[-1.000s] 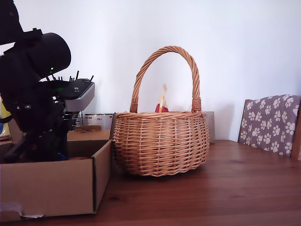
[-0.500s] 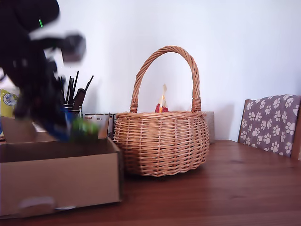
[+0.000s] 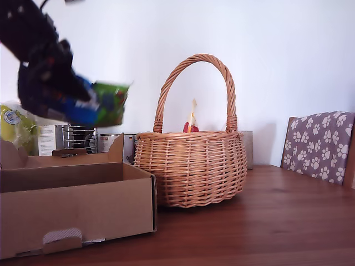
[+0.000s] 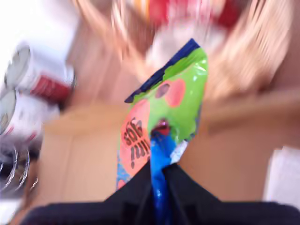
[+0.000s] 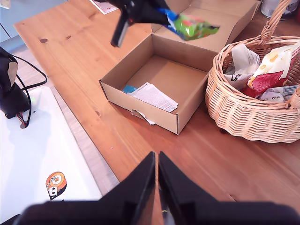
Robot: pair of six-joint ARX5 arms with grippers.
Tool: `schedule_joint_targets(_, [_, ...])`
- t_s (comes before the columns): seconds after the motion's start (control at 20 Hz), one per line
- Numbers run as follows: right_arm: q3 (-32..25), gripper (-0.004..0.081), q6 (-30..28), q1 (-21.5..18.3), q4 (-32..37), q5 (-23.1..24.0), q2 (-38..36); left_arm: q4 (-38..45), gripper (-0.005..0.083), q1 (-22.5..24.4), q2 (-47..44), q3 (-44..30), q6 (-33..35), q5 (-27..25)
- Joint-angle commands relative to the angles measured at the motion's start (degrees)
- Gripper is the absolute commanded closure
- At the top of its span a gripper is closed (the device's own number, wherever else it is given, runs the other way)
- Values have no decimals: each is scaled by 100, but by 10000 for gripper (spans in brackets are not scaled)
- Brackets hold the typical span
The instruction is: Move the bags of Easter eggs from the cardboard box on the left into the woven basket on the right side.
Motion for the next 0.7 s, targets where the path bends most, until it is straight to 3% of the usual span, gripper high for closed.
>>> schedule_joint_targets(0.0, [0, 783, -11, 15, 20, 2, -2, 284, 798, -162, -50, -37, -509, 380])
schedule_joint_targets(0.1, [0, 783, -11, 15, 22, 2, -2, 675, 797, -356, -4, -37, -1095, 697])
schedule_joint_targets(0.25, [0, 783, -11, 15, 26, 2, 0, 1469, 798, -695, 214, -37, -1672, 745])
schedule_joint_targets(0.65, [0, 783, -7, 15, 33, 0, 66, 3565, 798, -883, 1591, 79, -1882, 431])
